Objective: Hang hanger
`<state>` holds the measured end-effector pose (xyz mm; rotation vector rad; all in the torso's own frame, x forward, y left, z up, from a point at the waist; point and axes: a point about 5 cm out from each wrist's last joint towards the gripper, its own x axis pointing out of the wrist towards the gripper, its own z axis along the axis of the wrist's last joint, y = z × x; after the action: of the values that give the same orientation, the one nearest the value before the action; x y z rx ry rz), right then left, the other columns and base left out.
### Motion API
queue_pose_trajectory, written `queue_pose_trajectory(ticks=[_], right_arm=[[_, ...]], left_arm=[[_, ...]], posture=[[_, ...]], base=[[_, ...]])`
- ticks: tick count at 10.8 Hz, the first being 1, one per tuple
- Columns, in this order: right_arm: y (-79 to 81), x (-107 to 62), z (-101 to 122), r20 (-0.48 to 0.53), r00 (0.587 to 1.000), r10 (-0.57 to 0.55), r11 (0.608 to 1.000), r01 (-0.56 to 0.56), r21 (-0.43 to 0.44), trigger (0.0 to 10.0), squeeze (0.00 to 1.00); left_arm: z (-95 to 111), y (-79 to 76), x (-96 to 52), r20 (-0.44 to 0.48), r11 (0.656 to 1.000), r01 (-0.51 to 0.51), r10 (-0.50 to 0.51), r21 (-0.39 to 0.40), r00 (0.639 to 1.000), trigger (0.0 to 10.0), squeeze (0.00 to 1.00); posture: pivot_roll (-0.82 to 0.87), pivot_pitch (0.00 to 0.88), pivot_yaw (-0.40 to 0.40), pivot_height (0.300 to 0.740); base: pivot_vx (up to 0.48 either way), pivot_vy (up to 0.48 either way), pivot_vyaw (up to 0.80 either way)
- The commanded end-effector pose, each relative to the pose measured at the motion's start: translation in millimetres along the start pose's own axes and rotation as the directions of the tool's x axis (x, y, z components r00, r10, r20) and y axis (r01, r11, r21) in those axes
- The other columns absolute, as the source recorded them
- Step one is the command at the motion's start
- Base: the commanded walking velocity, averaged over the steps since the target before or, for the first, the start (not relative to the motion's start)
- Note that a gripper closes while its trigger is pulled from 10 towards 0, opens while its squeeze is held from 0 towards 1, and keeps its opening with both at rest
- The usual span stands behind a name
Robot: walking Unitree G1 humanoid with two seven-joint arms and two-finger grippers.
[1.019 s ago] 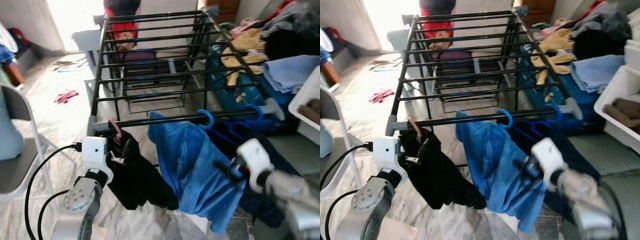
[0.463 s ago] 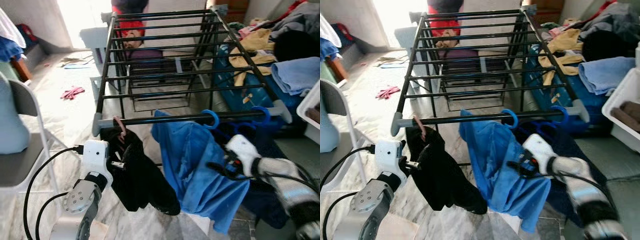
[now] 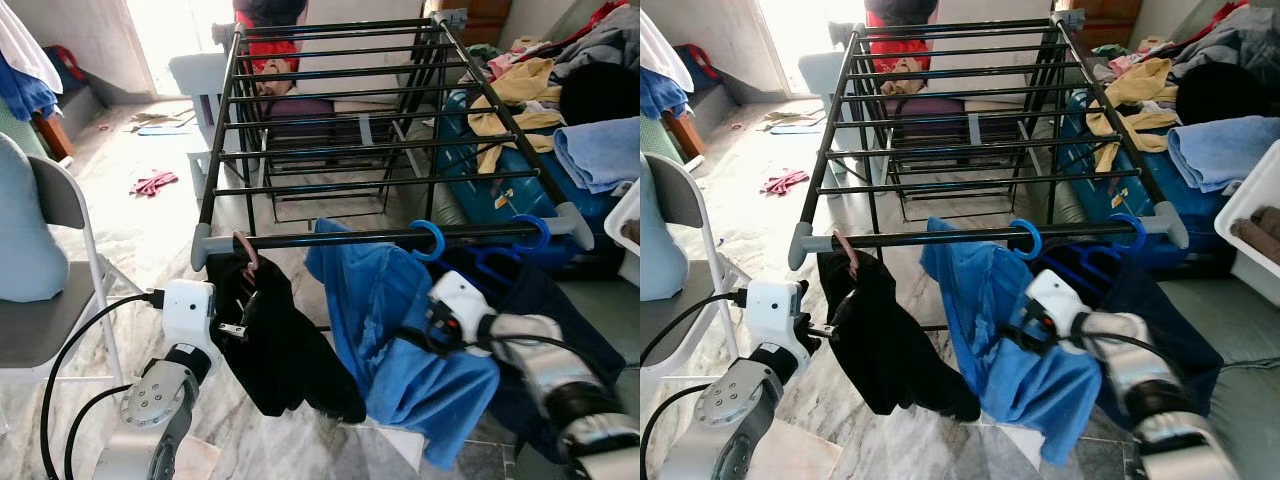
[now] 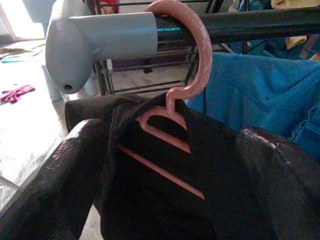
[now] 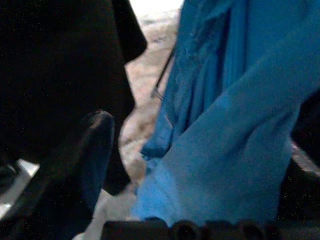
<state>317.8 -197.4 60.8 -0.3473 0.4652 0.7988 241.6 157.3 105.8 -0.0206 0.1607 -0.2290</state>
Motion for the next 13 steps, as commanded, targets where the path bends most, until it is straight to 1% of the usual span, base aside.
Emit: queue_pose_trajectory(ticks=[1, 2, 4, 5, 6, 7, 8, 10, 11, 13], right_arm=[[-4.1, 1.2, 9.0, 0.027, 1.000, -0.012, 1.000, 0.013, -0.019, 2.7, 0.00], [-8.6, -0.3, 4.8, -0.002, 0.998, -0.065, 0.998, 0.065, -0.027, 10.0, 0.00], [-15.4, -8.0, 0.0, -0.002, 0.996, -0.086, 0.996, 0.086, 0.005, 10.0, 0.00], [-17.8, -14.4, -4.7, -0.009, 0.997, -0.077, 0.997, 0.078, 0.027, 3.1, 0.00], [-20.0, -22.7, -10.1, -0.002, 0.997, -0.074, 0.996, 0.074, 0.051, 0.0, 0.00], [-23.6, -27.9, -13.1, 0.002, 0.994, -0.107, 0.992, 0.107, 0.065, 0.0, 0.00], [-26.5, -32.4, -16.4, 0.006, 0.992, -0.128, 0.987, 0.127, 0.097, 0.0, 0.00], [-23.3, -27.3, -14.2, 0.010, 0.993, -0.113, 0.990, 0.112, 0.091, 0.0, 0.00], [-18.5, -21.0, -10.1, 0.027, 0.996, -0.087, 0.992, 0.084, 0.089, 0.0, 0.00], [-12.7, -17.3, -11.0, 0.028, 0.999, -0.045, 0.995, 0.042, 0.094, 0.0, 0.00]], left_arm=[[4.6, 0.1, 1.2, 0.008, 1.000, 0.012, -0.012, 0.012, 1.000, 10.0, 0.00], [4.6, -1.8, 2.6, 0.005, 1.000, 0.027, -0.027, 0.014, 1.000, 10.0, 0.00], [3.9, -2.3, 3.4, 0.001, 0.999, 0.033, -0.033, 0.012, 0.999, 10.0, 0.00], [3.5, -3.5, 3.7, -0.001, 0.999, 0.039, -0.039, 0.011, 0.999, 10.0, 0.00], [1.2, -4.5, 4.0, -0.010, 0.999, 0.043, -0.043, 0.005, 0.999, 10.0, 0.00], [0.6, -5.2, 3.9, -0.012, 0.999, 0.045, -0.045, 0.005, 0.999, 10.0, 0.00], [-0.8, -6.5, 4.2, -0.018, 0.999, 0.052, -0.052, 0.001, 0.998, 10.0, 0.00], [-2.0, -7.9, 5.9, -0.025, 0.998, 0.067, -0.067, 0.001, 0.997, 10.0, 0.00], [-2.3, -7.9, 6.3, -0.027, 0.998, 0.068, -0.068, 0.000, 0.997, 10.0, 0.00], [-5.0, -8.7, 6.2, -0.044, 0.998, 0.068, -0.069, -0.010, 0.997, 10.0, 0.00]], posture=[[-0.01, 0.000, 0.077, 0.740], [-0.02, 0.000, 0.079, 0.740], [-0.02, 0.000, 0.083, 0.740], [-0.02, 0.000, 0.080, 0.740], [-0.02, 0.000, 0.077, 0.740], [-0.03, 0.000, 0.077, 0.740], [-0.03, 0.000, 0.080, 0.740], [-0.03, 0.000, 0.082, 0.740], [-0.03, 0.000, 0.081, 0.740], [-0.03, 0.000, 0.074, 0.740]], base=[[0.000, 0.000, 0.00], [0.000, 0.000, 0.00], [0.000, 0.000, 0.00], [0.000, 0.000, 0.00], [0.000, 0.000, 0.00], [0.000, 0.000, 0.00], [0.000, 0.000, 0.00], [0.000, 0.000, 0.00], [0.000, 0.000, 0.00], [0.000, 0.000, 0.00]])
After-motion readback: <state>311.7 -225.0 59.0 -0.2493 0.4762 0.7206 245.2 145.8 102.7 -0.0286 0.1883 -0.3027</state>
